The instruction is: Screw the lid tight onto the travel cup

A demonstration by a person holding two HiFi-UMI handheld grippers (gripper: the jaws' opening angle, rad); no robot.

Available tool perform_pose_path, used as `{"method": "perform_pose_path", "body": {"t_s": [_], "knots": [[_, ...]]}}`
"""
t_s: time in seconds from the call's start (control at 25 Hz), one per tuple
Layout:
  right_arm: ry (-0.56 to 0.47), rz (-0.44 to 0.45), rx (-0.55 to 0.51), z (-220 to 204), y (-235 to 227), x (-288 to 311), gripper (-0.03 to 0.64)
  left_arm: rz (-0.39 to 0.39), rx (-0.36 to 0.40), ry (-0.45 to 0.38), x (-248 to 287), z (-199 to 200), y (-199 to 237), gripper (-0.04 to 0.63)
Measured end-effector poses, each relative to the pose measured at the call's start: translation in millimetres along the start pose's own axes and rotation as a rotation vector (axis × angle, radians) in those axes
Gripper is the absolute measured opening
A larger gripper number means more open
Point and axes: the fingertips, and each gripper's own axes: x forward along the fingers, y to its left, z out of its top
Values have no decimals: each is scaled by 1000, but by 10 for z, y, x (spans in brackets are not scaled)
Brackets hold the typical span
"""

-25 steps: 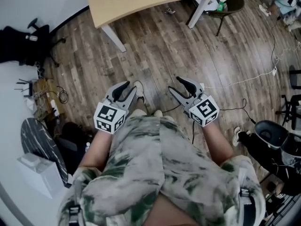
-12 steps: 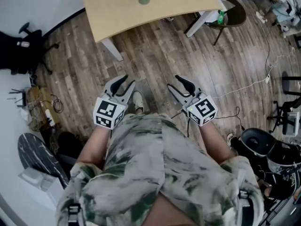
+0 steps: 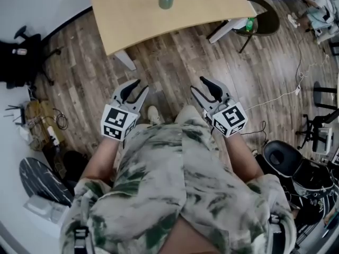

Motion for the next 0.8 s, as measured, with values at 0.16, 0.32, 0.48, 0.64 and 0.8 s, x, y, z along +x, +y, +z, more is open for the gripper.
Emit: {"method": "perform_pose_path", "body": {"t_s": [0.16,0.32,0.48,0.64,0.8], "knots": [[-1,25,-2,-8,-281,68,196,17,-8,-7,271,107,7,121],[8,82,-23,80,-668,135,196,66,-26,-10,597,329,16,121],[12,135,-45,163,-1158,158,204,115,-50,-18,972,574,-8,121],[4,179,-73,236,-1602,227,207,163,-61,-18,1300,749,-24,125],[-12,230,-67,207,-1963,228,224,227,-82,-11,1558,840,-99,130]]}}
